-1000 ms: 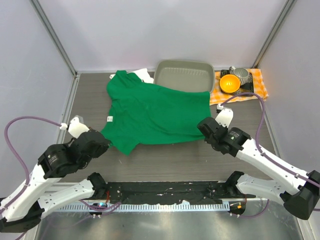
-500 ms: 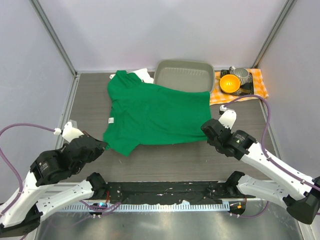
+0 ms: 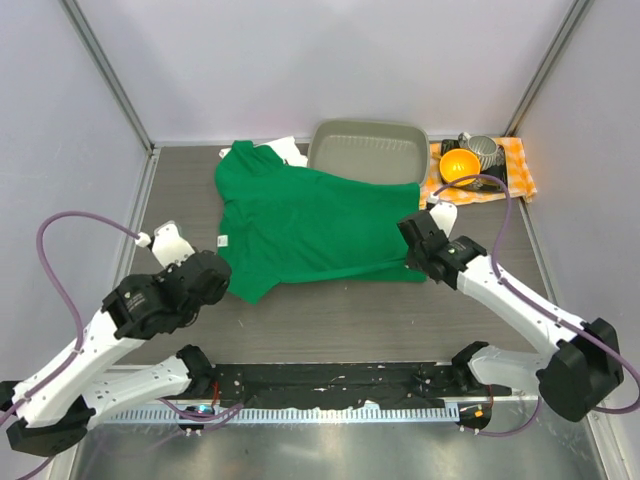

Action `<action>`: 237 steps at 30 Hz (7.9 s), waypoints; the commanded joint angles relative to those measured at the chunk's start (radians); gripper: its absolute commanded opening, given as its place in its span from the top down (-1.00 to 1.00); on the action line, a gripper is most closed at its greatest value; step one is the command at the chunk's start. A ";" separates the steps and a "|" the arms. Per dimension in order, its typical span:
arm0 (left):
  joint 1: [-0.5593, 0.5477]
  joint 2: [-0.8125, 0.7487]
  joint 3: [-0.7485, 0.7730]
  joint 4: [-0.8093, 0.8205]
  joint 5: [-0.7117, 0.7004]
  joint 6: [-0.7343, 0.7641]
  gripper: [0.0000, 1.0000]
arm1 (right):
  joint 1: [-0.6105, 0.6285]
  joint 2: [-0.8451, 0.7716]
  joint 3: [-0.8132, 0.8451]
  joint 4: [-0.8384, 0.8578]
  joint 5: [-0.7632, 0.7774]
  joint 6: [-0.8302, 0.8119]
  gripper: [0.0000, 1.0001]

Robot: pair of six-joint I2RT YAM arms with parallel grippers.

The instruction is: Fold and stack the t-shirts

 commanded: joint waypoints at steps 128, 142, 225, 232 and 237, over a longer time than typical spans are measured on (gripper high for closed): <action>0.546 0.424 -0.601 1.113 0.255 0.387 -1.00 | -0.097 0.235 -0.343 0.519 -0.346 -0.068 -0.99; 0.544 0.406 -0.457 1.134 0.339 0.409 -0.99 | -0.090 0.132 -0.269 0.434 -0.341 -0.088 -0.99; 0.584 0.154 -0.252 0.618 0.456 0.317 -1.00 | 0.441 0.548 -0.082 0.661 -0.515 0.005 -0.98; 0.584 0.127 -0.287 0.625 0.462 0.301 -1.00 | 0.656 0.397 -0.231 0.588 -0.351 0.153 -0.99; 0.584 0.114 -0.296 0.619 0.465 0.295 -1.00 | 0.783 0.368 -0.237 0.505 -0.257 0.252 -0.99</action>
